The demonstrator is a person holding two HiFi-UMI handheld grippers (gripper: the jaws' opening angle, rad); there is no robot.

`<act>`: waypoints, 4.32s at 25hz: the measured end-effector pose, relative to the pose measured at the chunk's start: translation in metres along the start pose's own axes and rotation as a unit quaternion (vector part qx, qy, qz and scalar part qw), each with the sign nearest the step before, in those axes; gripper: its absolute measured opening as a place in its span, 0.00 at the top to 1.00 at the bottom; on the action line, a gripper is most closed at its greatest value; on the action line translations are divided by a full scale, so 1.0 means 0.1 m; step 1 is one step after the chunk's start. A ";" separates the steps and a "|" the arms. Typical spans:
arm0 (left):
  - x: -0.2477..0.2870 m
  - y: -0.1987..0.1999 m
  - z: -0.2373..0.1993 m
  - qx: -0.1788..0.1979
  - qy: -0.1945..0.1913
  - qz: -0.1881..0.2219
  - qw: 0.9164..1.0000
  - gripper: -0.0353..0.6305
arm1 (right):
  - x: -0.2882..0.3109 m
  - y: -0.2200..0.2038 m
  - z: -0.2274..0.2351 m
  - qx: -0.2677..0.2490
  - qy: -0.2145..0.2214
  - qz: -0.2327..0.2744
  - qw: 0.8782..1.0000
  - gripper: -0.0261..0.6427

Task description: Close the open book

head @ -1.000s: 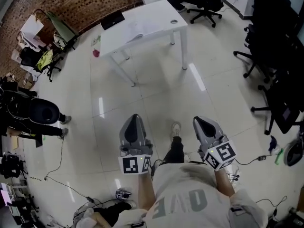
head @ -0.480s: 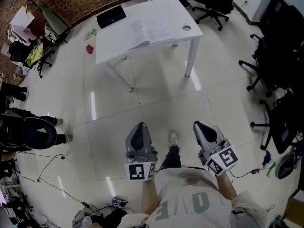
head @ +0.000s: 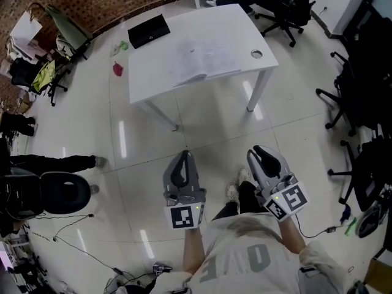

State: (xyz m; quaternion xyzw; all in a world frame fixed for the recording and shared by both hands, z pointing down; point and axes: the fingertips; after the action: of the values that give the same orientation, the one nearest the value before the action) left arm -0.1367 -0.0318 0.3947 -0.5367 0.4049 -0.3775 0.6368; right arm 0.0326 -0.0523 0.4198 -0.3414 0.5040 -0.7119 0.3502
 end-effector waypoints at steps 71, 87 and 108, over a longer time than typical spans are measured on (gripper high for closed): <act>2.39 -3.24 -2.00 -0.710 0.164 0.042 0.684 0.78 | 3.41 -0.03 1.07 0.004 -0.099 -0.069 0.993 0.87; 2.99 -2.36 -1.51 -0.259 0.003 -0.140 0.956 0.90 | 3.36 0.10 1.06 0.002 -0.086 -0.048 0.995 0.87; 3.55 -1.13 -1.37 -0.046 -0.051 -0.072 0.995 0.79 | 2.99 0.42 1.80 0.016 -0.149 0.003 0.989 0.94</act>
State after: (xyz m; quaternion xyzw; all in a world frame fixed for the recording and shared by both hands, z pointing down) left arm -0.1311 -0.4239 0.4541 -0.6117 0.3487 -0.3754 0.6027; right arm 0.0345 -0.4007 0.4660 -0.4364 0.4358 -0.6602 0.4286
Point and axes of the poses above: the fingertips, and each gripper's own axes: x forward along the fingers, z to its right, y out of its top, and after that the axes turned 14 degrees about -y, right-handed
